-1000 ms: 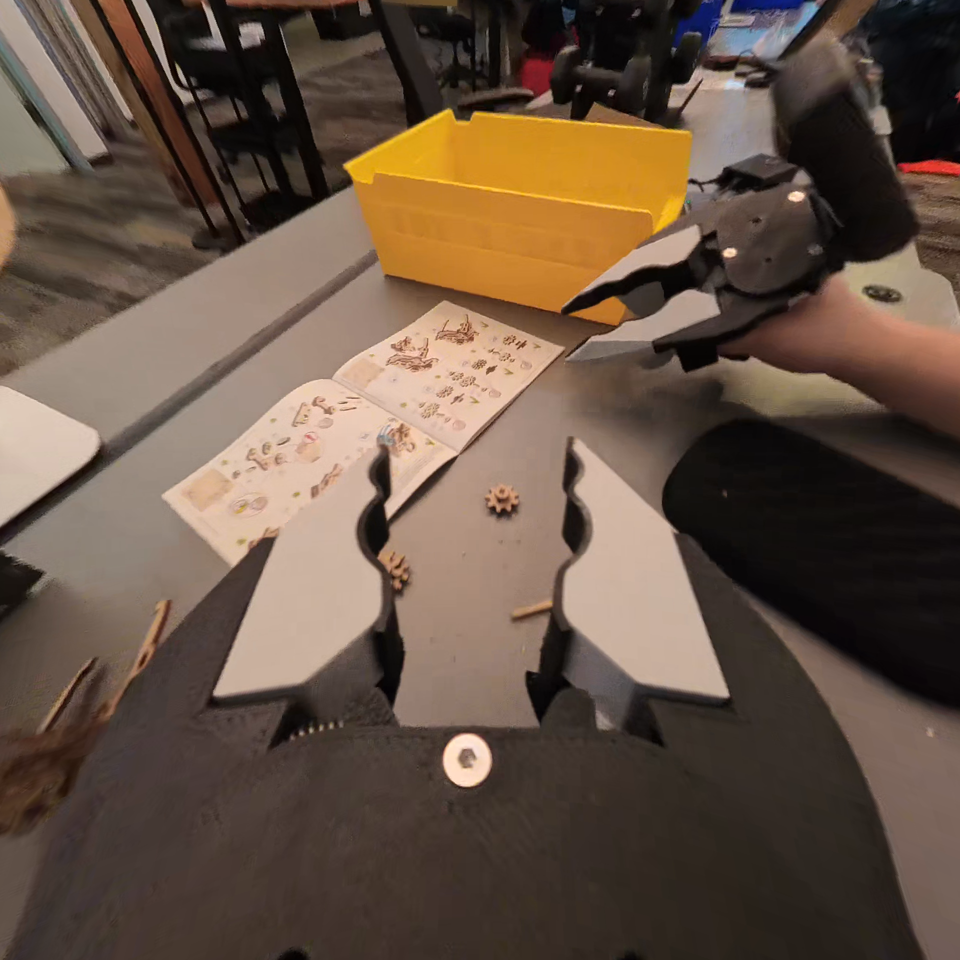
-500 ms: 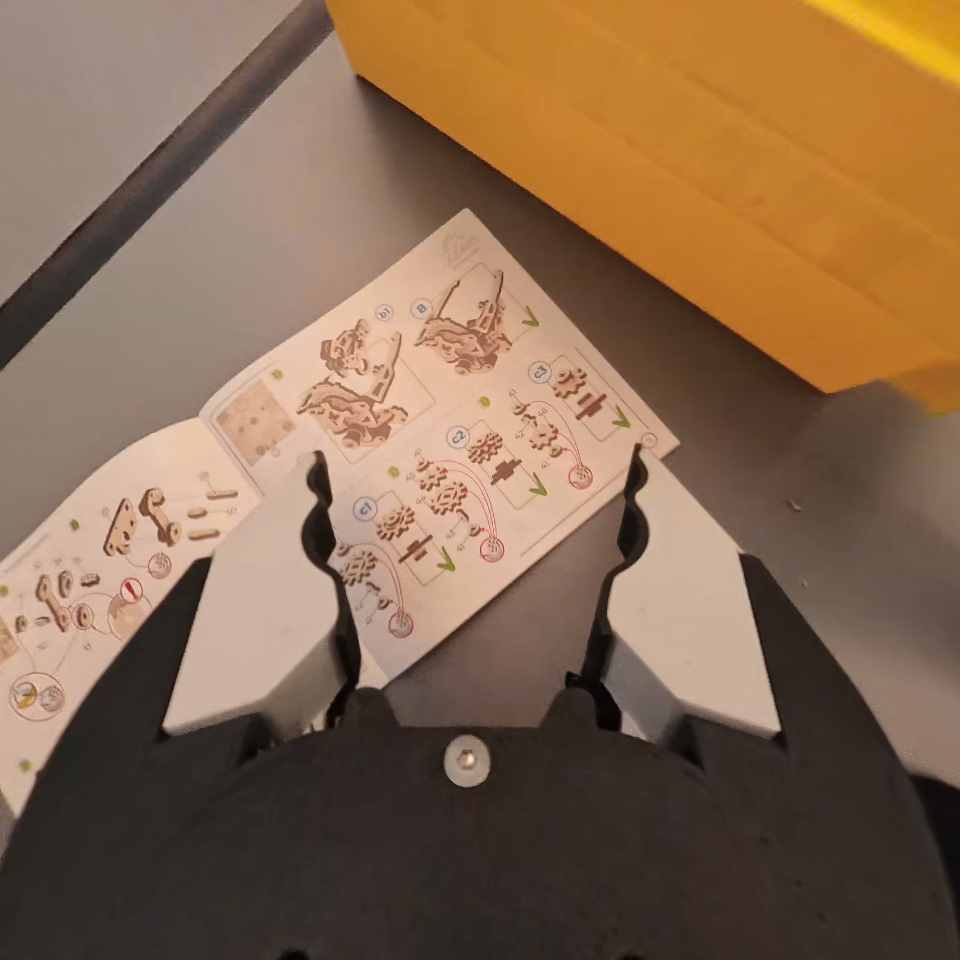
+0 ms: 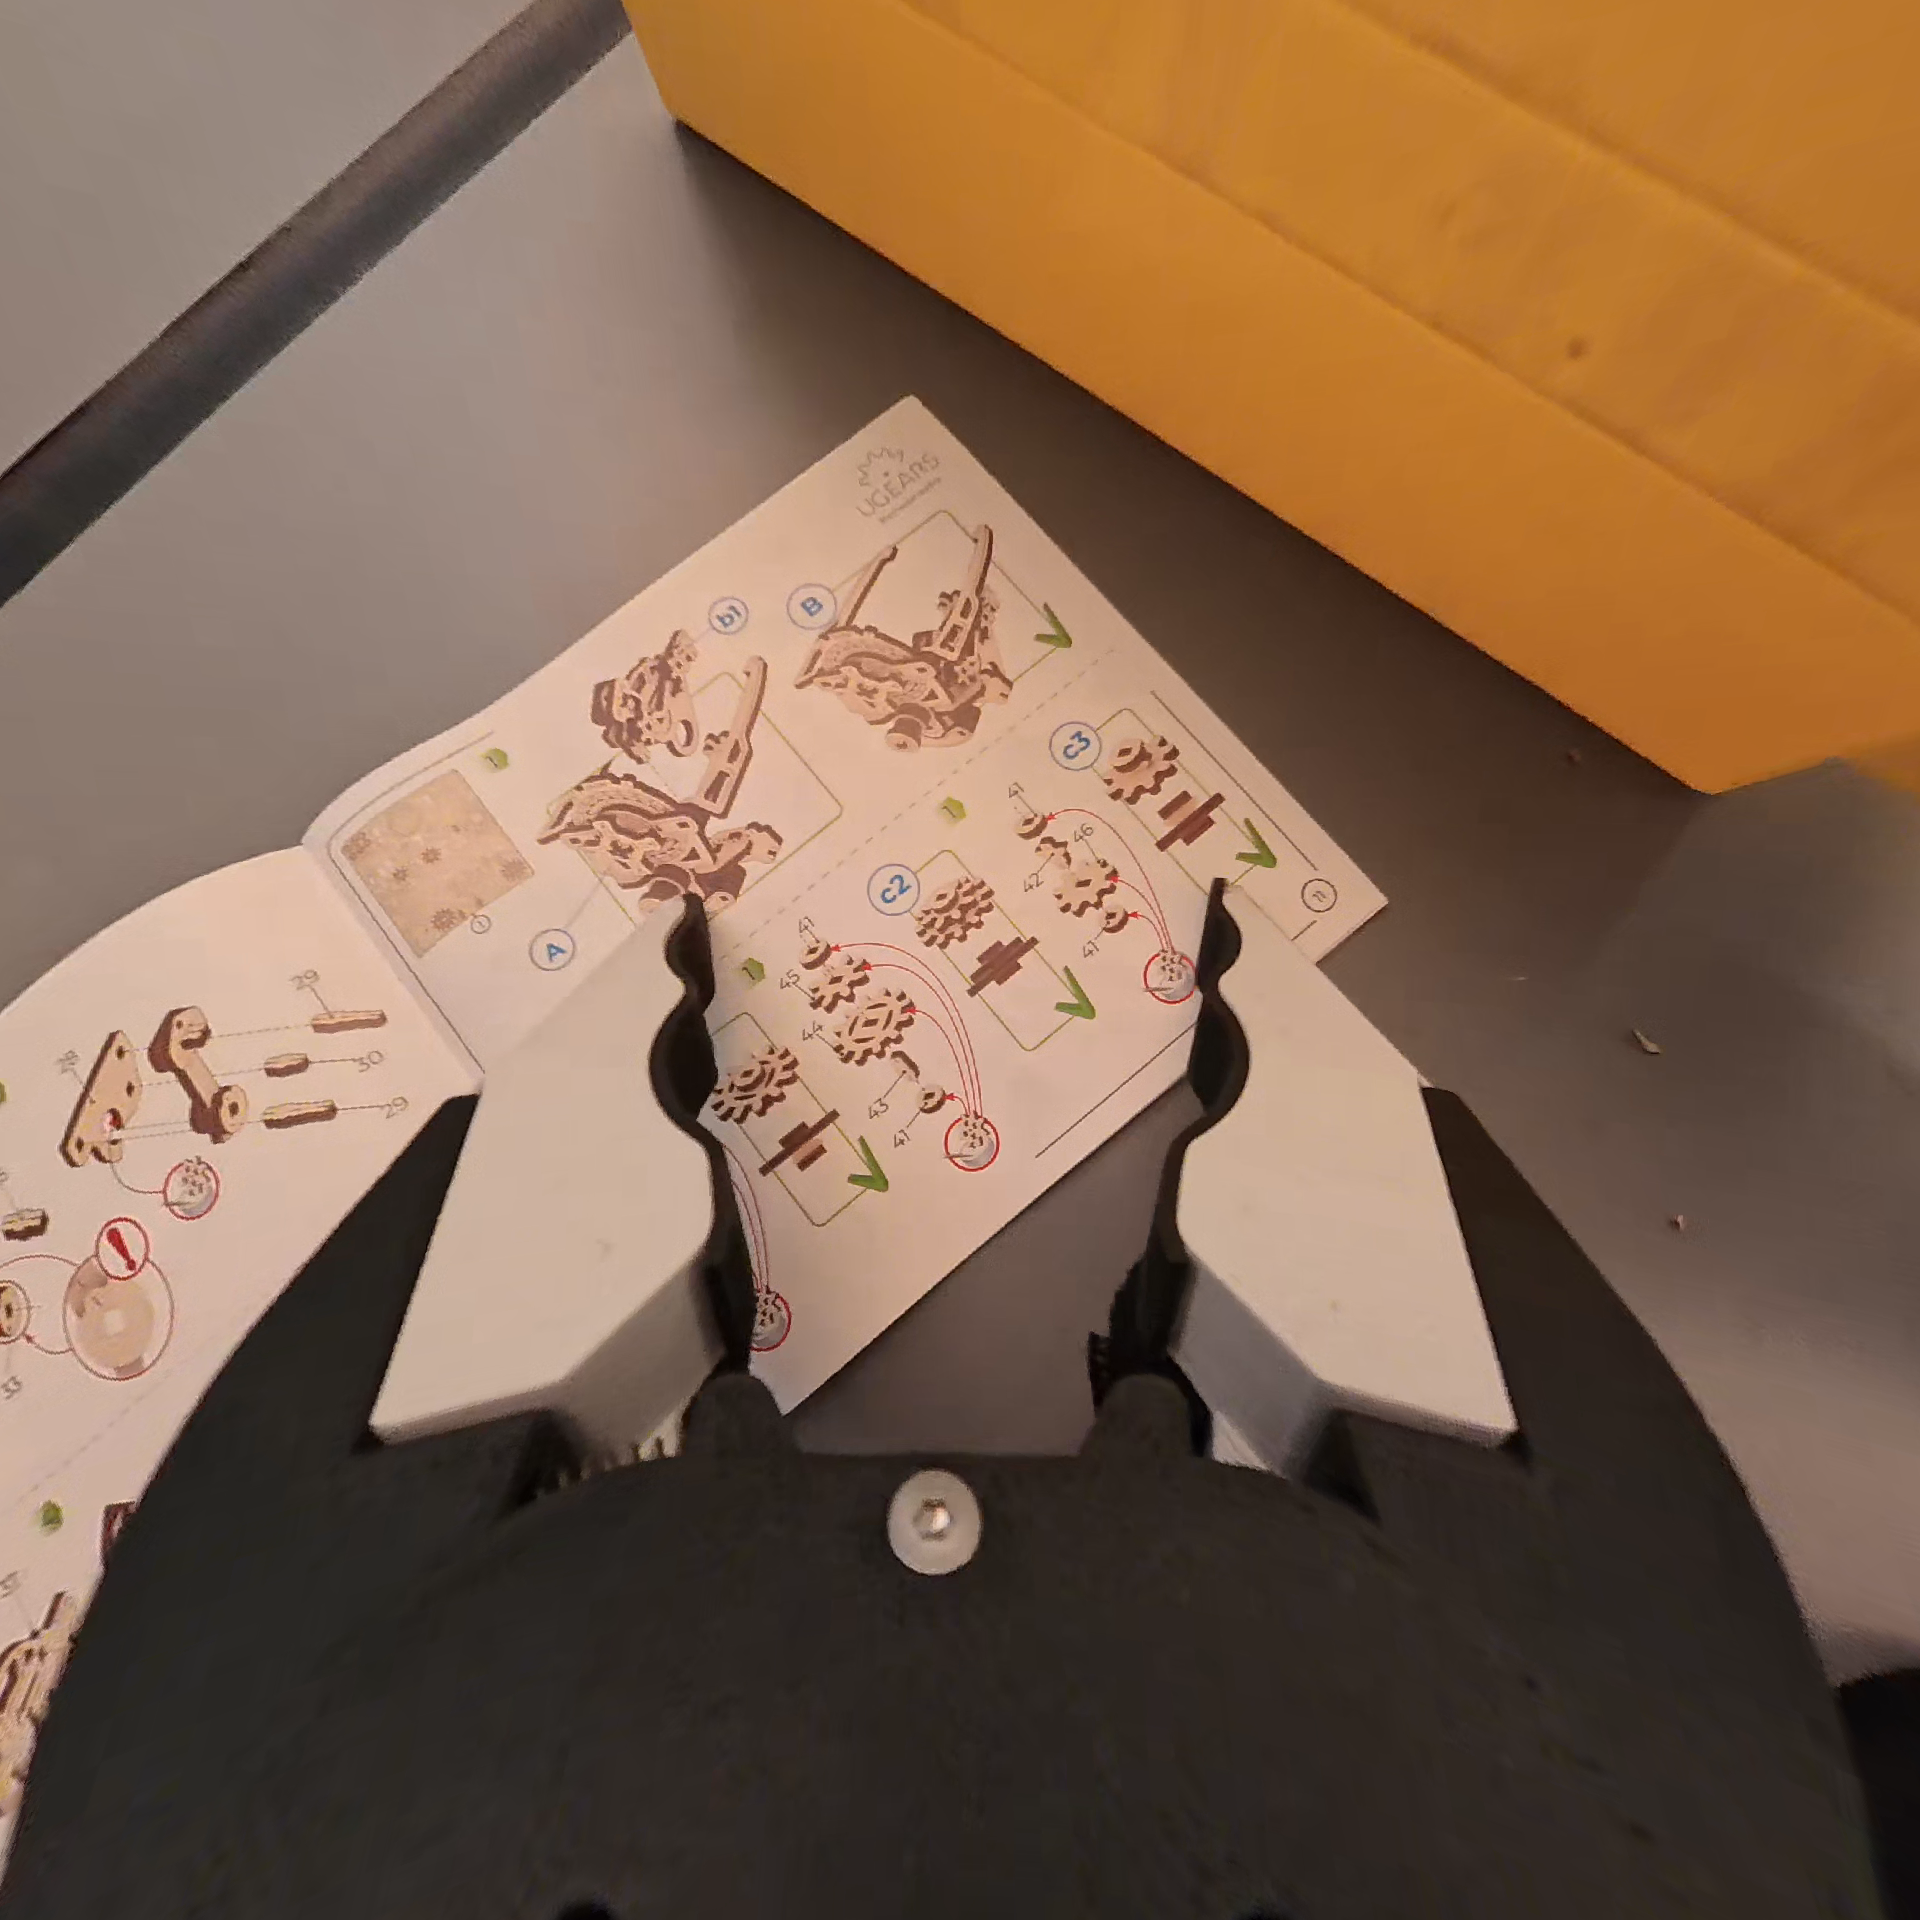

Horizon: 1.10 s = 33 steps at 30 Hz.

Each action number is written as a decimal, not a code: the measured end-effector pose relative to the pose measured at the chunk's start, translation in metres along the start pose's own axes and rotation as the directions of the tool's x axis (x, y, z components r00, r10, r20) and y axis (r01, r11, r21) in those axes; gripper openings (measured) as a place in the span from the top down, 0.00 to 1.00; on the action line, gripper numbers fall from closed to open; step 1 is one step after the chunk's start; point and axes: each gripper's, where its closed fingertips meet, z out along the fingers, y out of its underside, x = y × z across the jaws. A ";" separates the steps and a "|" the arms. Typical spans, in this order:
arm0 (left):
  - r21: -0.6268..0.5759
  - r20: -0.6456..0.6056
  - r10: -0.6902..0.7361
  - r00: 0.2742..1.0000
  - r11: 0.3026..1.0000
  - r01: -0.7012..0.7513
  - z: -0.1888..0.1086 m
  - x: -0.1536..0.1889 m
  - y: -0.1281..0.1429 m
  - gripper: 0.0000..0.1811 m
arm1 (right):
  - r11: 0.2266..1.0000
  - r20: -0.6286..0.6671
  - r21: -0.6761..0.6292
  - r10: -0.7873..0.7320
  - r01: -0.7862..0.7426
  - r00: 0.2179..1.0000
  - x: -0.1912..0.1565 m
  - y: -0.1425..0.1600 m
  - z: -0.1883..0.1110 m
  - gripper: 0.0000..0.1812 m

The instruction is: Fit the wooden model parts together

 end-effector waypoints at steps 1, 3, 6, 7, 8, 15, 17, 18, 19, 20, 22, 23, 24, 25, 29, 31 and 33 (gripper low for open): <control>0.007 0.001 -0.002 1.000 1.000 0.002 0.000 -0.001 0.000 0.50 | 1.000 -0.004 -0.002 -0.006 0.006 1.000 0.000 0.001 0.000 0.85; 0.016 0.007 -0.007 1.000 1.000 0.007 -0.001 -0.004 0.000 0.54 | 1.000 -0.005 -0.009 -0.008 0.008 1.000 0.001 0.002 0.001 0.85; 0.021 0.010 -0.008 1.000 1.000 0.008 -0.002 -0.009 -0.001 0.60 | 1.000 -0.008 -0.020 -0.007 0.007 1.000 0.002 0.006 0.002 0.85; 0.024 0.011 -0.008 1.000 1.000 0.008 -0.002 -0.010 -0.001 0.61 | 1.000 -0.001 -0.022 -0.007 0.007 1.000 0.001 0.007 0.003 0.85; 0.025 0.014 -0.009 1.000 1.000 0.009 -0.003 -0.012 -0.001 0.63 | 1.000 0.007 -0.023 -0.008 0.008 1.000 0.000 0.007 0.004 0.85; 0.152 -0.276 0.285 0.918 0.956 -0.251 -0.034 0.016 -0.010 0.67 | 0.998 0.025 -0.041 -0.038 0.039 0.999 -0.005 0.012 0.006 0.85; 0.158 -0.301 0.461 0.835 0.887 -0.433 -0.043 0.021 -0.001 0.67 | 0.998 0.029 -0.045 -0.047 0.049 0.998 -0.006 0.012 0.007 0.85; 0.147 -0.284 0.531 0.799 0.847 -0.510 -0.044 0.018 0.004 0.67 | 0.998 0.030 -0.043 -0.053 0.054 0.998 -0.006 0.011 0.007 0.85; 0.142 -0.269 0.587 0.764 0.809 -0.571 -0.044 0.015 0.007 0.68 | 0.997 0.030 -0.042 -0.058 0.059 0.998 -0.006 0.011 0.007 0.85; 0.140 -0.268 0.622 0.735 0.780 -0.609 -0.044 0.012 0.009 0.70 | 0.997 0.030 -0.044 -0.062 0.064 0.998 -0.006 0.012 0.007 0.85; 0.138 -0.282 0.631 0.723 0.772 -0.620 -0.043 0.009 0.009 0.71 | 0.996 0.027 -0.051 -0.066 0.068 0.997 -0.005 0.013 0.007 0.85; 0.135 -0.302 0.619 0.725 0.781 -0.610 -0.043 0.010 0.010 0.72 | 0.996 0.028 -0.054 -0.066 0.067 0.997 -0.005 0.014 0.007 0.85; 0.126 -0.331 0.609 0.721 0.786 -0.605 -0.043 0.012 0.012 0.72 | 0.996 0.029 -0.056 -0.064 0.066 0.998 -0.004 0.014 0.007 0.85; 0.116 -0.345 0.607 0.717 0.785 -0.608 -0.041 0.013 0.016 0.72 | 0.996 0.028 -0.057 -0.063 0.065 0.998 -0.004 0.015 0.007 0.85; 0.098 -0.327 0.632 0.703 0.763 -0.640 -0.031 0.014 0.024 0.75 | 0.996 0.027 -0.066 -0.062 0.064 0.998 -0.002 0.016 0.007 0.85; 0.106 -0.351 0.611 0.709 0.778 -0.619 -0.030 0.018 0.025 0.78 | 0.996 0.031 -0.068 -0.061 0.063 0.998 -0.003 0.017 0.008 0.85; 0.101 -0.404 0.571 0.715 0.805 -0.585 -0.030 0.021 0.028 0.82 | 0.995 0.035 -0.073 -0.064 0.067 0.997 -0.004 0.018 0.008 0.85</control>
